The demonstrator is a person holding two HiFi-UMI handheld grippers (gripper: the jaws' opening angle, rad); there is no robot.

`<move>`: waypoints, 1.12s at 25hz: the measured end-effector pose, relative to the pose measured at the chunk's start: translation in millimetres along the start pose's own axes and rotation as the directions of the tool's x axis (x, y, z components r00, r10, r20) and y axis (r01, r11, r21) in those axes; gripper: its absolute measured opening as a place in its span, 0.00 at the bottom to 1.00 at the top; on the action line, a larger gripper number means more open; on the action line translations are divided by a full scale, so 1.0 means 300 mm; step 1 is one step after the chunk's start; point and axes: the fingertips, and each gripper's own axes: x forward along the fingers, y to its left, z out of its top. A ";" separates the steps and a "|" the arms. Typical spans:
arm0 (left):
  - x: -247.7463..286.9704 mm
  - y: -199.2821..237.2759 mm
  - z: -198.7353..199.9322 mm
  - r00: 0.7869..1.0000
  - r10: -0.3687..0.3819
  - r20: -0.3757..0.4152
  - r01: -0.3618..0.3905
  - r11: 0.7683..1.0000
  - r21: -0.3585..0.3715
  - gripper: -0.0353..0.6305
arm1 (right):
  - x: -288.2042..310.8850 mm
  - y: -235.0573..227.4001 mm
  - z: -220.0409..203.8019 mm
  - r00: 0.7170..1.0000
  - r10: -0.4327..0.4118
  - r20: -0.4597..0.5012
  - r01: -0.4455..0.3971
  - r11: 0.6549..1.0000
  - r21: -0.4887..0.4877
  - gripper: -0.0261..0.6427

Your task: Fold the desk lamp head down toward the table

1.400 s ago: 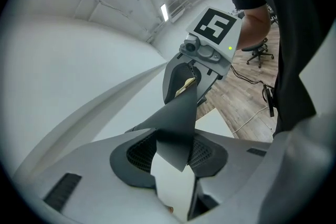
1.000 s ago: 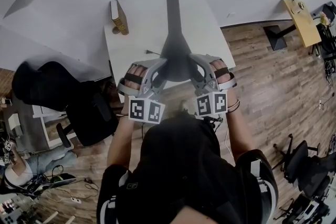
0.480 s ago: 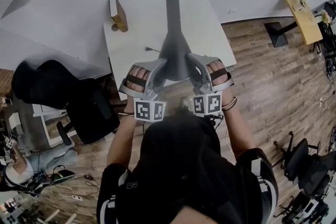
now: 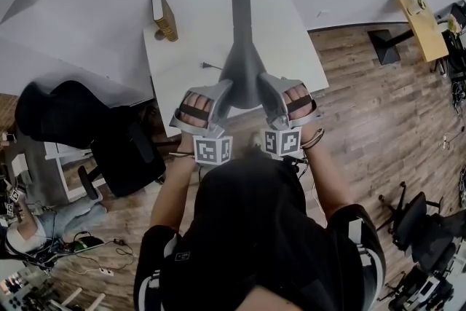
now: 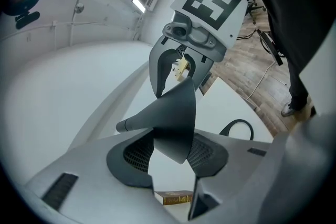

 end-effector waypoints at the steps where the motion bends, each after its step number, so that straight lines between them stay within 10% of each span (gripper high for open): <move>1: 0.006 -0.006 -0.005 1.000 0.006 -0.004 -0.006 1.000 0.010 0.29 | 0.005 0.006 -0.004 1.000 -0.007 -0.001 0.007 1.000 -0.009 0.31; 28: 0.124 -0.129 -0.091 0.997 0.055 -0.047 -0.050 0.992 0.114 0.37 | 0.113 0.136 -0.086 0.996 -0.086 -0.005 0.085 0.988 -0.127 0.39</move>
